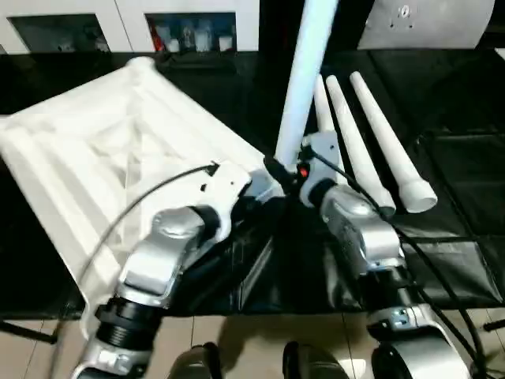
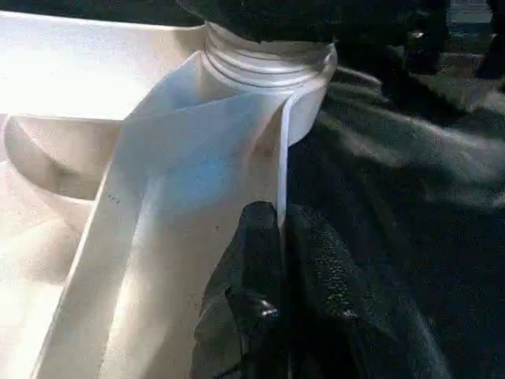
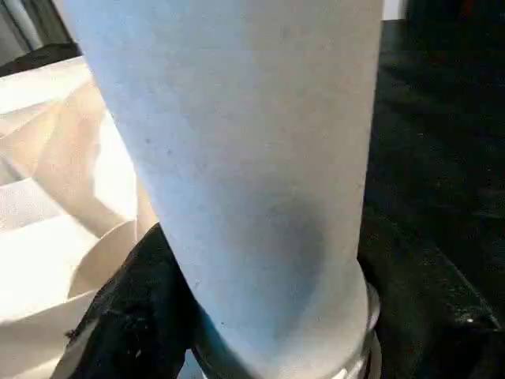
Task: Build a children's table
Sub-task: Rotate leg to tighten
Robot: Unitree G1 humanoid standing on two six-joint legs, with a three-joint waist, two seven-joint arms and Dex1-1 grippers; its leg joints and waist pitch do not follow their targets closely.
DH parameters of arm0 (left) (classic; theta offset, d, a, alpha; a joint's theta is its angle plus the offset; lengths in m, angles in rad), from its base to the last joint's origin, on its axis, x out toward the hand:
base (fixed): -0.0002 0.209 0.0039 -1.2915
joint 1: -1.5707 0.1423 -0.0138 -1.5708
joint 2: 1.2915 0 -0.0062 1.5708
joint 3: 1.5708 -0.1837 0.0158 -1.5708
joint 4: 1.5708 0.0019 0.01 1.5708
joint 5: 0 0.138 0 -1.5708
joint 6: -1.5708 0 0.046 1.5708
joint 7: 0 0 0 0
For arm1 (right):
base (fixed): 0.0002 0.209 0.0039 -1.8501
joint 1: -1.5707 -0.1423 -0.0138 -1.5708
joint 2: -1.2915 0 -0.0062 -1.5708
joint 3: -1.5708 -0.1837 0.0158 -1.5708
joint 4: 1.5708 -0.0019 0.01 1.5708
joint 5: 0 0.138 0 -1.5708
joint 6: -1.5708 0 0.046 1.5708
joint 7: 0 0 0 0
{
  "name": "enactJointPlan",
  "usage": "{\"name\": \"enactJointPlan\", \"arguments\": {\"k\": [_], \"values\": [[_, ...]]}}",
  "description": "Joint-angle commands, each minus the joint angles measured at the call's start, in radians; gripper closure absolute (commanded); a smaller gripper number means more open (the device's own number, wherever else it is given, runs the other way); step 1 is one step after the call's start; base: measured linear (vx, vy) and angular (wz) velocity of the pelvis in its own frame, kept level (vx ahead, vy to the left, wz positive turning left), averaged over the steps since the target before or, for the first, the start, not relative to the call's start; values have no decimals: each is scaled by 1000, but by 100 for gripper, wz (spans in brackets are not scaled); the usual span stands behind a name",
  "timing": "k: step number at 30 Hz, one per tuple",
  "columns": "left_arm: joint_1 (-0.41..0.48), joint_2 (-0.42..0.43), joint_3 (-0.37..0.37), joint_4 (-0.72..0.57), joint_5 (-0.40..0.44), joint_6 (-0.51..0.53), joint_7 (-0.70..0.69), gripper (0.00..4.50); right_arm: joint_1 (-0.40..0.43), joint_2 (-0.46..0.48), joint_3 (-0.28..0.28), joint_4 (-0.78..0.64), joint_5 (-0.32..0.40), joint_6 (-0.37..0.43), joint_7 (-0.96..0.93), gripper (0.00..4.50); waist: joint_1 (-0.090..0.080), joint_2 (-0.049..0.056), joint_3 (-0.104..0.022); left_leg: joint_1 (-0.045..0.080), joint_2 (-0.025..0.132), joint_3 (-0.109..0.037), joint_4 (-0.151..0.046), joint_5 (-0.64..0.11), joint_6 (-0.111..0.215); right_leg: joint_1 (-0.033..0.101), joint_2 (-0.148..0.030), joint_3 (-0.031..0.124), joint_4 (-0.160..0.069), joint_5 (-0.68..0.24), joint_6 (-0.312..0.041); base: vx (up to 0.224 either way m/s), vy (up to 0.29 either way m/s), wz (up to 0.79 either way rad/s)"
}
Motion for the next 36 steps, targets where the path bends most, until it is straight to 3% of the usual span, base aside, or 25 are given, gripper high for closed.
{"name": "enactJointPlan", "arguments": {"k": [1, 3, 7, 10, 13, 16, 19, 23, 27, 30, 36], "values": [[-41, -27, -34, -69, -18, -7, 15, 450, 58, 67, 67, 87, -3, 106, 14, 182, 5, -3, -66, 10, 71, -36, -70, -177, 69, 44, -90, 55, -85, -247, -206, 0, 0, 0], [-46, -7, -29, -74, -15, 9, 21, 450, 55, 70, 53, 95, 6, 104, -1, 182, 3, -1, -65, 9, 71, -37, -71, -182, 76, 45, -92, 54, -86, -242, -212, 0, 0, 0], [-40, 7, -17, -90, -14, 24, 10, 450, 47, 69, 42, 110, 15, 93, -5, 182, -1, 3, -60, 11, 72, -38, -74, -230, 55, 41, -92, 54, -93, -315, -197, 0, 0, 0], [-38, 25, -16, -91, -18, 22, -2, 450, 39, 68, 25, 119, 20, 81, -2, 112, -4, 4, -60, 13, 73, -39, -77, -247, 43, 39, -91, 55, -93, -318, -191, 0, 0, 0], [-40, 50, -26, -85, -18, 5, -17, 450, 35, 62, 18, 118, 18, 77, 2, 93, -2, 5, -61, 12, 72, -38, -75, -239, 47, 39, -94, 58, -94, -302, -194, 0, 0, 0], [-38, 81, -35, -71, -18, -34, -43, 450, 37, 39, 30, 101, 4, 64, 15, 65, -3, 5, -65, 9, 72, -37, -74, -199, 57, 43, -91, 56, -85, -225, -212, 0, 0, 0], [-29, 127, -28, -43, -27, -100, -96, 450, 54, -14, 30, 17, 16, 60, 69, 29, -1, 7, -67, 9, 74, -35, -72, -168, 70, 46, -90, 55, -80, -170, -229, 0, 0, 0], [-29, 148, -16, -23, -36, -111, -112, 450, 68, -48, 28, -44, 32, 73, 108, 4, 6, 7, -70, 10, 73, -32, -68, -126, 89, 48, -90, 55, -74, -105, -243, 0, 0, 0], [-35, 213, -22, 23, -45, -178, -174, 450, 106, -136, 45, -164, 53, 80, 227, 4, 15, 9, -74, 14, 76, -32, -66, -107, 99, 50, -88, 54, -71, -75, -244, 0, 0, 0], [-40, 264, -32, 56, -58, -252, -257, 450, 120, -216, 58, -221, 62, 79, 316, 4, 22, 7, -77, 13, 75, -31, -62, -63, 120, 51, -87, 53, -62, 12, -258, 0, 0, 0], [-46, 341, -54, 97, -75, -336, -377, 450, 115, -332, 79, -248, 57, 41, 443, 4, 26, 5, -76, 15, 74, -29, -60, -84, 125, 53, -91, 52, -65, -32, -269, 0, 0, 0]]}}
